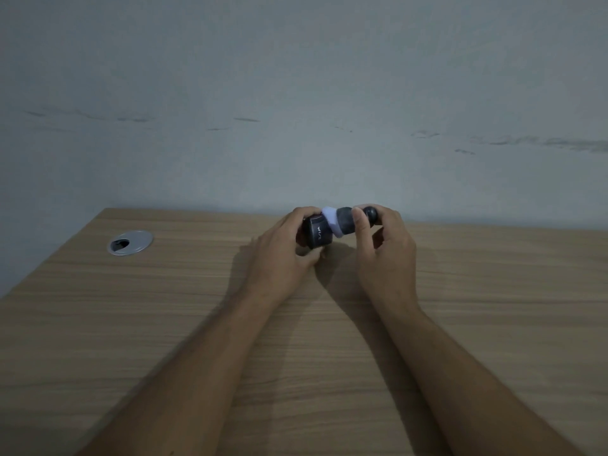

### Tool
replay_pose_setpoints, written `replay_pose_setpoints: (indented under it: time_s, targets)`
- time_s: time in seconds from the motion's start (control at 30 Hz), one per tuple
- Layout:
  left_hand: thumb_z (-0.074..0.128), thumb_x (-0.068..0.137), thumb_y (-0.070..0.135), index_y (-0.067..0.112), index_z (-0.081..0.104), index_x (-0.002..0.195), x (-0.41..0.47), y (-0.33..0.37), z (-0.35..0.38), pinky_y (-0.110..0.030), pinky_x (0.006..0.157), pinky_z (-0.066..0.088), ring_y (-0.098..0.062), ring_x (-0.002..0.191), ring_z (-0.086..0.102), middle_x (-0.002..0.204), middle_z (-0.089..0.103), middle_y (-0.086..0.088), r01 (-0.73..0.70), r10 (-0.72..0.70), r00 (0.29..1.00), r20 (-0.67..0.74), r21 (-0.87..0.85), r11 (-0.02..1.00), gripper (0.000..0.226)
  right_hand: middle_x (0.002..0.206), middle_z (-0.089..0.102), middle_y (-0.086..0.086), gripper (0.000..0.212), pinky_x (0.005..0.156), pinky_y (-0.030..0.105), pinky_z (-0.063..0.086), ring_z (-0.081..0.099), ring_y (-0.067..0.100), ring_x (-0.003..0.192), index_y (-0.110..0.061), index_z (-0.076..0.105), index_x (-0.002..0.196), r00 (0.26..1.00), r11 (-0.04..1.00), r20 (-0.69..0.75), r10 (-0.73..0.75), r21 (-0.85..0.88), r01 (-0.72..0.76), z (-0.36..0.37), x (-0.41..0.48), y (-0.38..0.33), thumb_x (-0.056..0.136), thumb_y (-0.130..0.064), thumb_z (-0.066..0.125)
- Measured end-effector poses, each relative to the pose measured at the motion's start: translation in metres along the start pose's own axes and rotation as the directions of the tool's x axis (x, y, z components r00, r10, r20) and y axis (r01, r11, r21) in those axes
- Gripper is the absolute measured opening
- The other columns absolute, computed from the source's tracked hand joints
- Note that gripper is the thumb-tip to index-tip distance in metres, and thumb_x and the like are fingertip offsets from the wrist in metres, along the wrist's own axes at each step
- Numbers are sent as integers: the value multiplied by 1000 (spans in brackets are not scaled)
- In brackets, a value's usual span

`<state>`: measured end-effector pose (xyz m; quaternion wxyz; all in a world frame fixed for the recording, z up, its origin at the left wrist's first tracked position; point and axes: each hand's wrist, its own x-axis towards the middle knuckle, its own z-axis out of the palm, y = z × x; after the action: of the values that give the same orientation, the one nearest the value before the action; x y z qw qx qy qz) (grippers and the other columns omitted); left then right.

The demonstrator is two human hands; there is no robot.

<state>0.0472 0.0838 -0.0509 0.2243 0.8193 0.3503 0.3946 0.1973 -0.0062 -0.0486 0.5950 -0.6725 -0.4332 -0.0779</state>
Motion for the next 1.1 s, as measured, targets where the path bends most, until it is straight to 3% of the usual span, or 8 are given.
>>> replay_pose_setpoints:
  time_s: [0.1,0.23,0.37,0.43,0.6,0.73,0.9,1.1]
  targets:
    - [87,81,22,43,64,124,1,2,0,-40,94,60,-11,104,72,115,76,20,12,-12,1000,-5,17,1000,54,100,72,-1,16,78,33,55,65,14,82,-16,73,114,998,996,18,-52,76,51,-1,-2,-6,112,-30,64]
    - [77,75,6,45,63,94,4,-6,2,-45,92,63,-15,104,77,112,79,16,61,-61,998,8,-78,995,46,101,71,0,16,78,28,53,67,15,84,-10,73,113,972,976,103,-209,91,200,5,-9,-17,111,-24,66]
    - [92,81,23,33,72,128,4,-5,0,-14,83,56,1,95,75,110,80,15,134,-145,989,-33,-224,965,52,101,71,-3,16,77,26,52,66,16,83,-14,74,113,991,992,47,-126,-3,126,4,-4,-6,111,-28,66]
    - [93,83,29,29,71,131,6,-3,0,-5,79,52,7,94,73,110,80,15,180,-194,981,-25,-274,945,53,101,72,-5,17,76,27,52,65,14,82,-18,75,114,999,999,45,-28,-30,30,-1,-1,1,111,-32,66]
    - [94,81,29,27,75,125,8,-3,0,-29,89,64,-4,97,79,105,83,12,249,-261,965,-5,-282,927,48,108,74,-5,16,79,20,50,69,10,91,-20,73,119,988,997,141,-57,67,48,-3,-1,-2,113,-30,63]
    - [94,82,29,22,77,122,10,-5,-2,-24,80,61,-6,91,77,104,83,8,261,-268,963,10,-266,928,44,114,70,-6,15,81,21,51,67,9,93,-17,71,121,965,982,219,-145,151,113,2,-5,-8,114,-26,62]
    - [94,78,35,32,79,111,8,-8,-2,-45,90,68,-11,87,83,94,86,9,297,-307,951,40,-391,871,36,113,73,-6,13,79,23,46,65,10,88,-21,71,121,984,995,166,-68,87,54,-2,2,6,113,-27,61]
    - [95,74,46,25,81,113,10,-10,-1,-49,87,68,-13,89,83,94,87,8,294,-292,955,59,-338,894,47,118,71,-7,15,80,17,47,66,5,92,-20,71,124,962,983,237,-134,154,99,-2,-4,-6,113,-23,63]
